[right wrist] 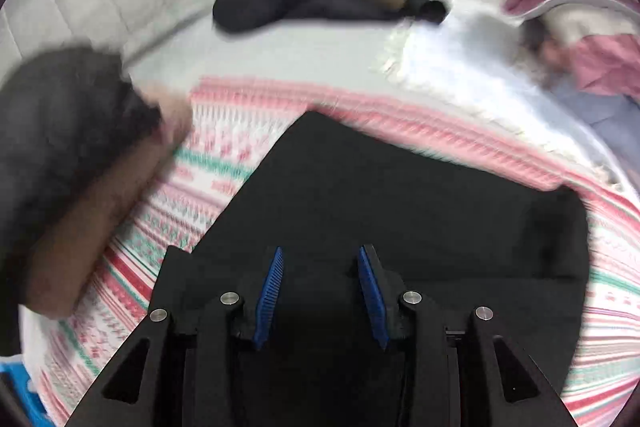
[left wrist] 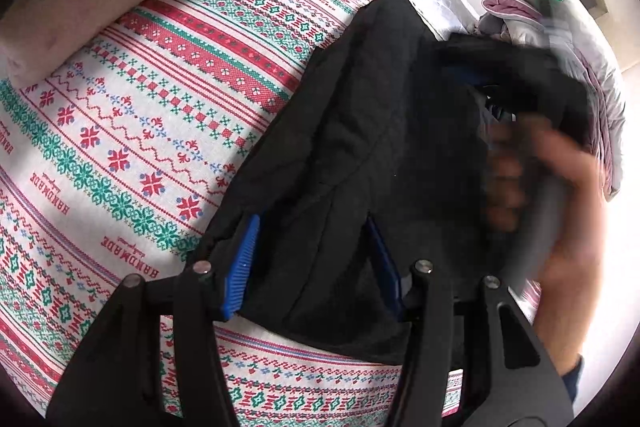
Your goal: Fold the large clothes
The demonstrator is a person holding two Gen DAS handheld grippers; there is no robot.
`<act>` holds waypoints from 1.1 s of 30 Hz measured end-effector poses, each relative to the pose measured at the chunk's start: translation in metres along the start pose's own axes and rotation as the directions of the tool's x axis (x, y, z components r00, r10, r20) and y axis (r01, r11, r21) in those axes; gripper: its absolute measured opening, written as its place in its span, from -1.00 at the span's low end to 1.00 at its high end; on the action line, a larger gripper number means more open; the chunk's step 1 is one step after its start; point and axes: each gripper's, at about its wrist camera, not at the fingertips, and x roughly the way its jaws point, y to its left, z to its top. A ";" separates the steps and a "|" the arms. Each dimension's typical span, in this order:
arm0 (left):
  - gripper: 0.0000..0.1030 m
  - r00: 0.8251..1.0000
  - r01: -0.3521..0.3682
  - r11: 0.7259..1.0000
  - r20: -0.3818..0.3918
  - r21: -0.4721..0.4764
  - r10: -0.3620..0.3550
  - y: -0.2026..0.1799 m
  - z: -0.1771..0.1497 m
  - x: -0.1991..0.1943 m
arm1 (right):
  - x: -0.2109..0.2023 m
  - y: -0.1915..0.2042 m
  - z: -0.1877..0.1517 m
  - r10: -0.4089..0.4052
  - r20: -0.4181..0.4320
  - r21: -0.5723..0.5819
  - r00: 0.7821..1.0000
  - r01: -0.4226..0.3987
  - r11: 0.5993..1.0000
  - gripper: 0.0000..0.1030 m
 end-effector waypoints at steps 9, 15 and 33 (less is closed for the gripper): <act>0.12 1.000 0.015 0.999 -0.017 0.043 -0.014 0.001 0.005 0.002 | -0.025 -0.016 -0.027 0.007 0.053 0.102 0.999 -0.012 0.995 0.07; 0.15 0.997 0.049 0.998 -0.054 0.046 -0.046 0.002 0.008 -0.009 | -0.135 -0.107 -0.160 0.068 0.228 0.314 0.971 -0.139 0.939 0.62; 0.94 0.999 0.016 0.998 -0.047 0.067 -0.013 0.013 0.008 0.021 | -0.098 -0.188 -0.242 0.319 0.248 0.578 0.915 -0.404 0.709 0.62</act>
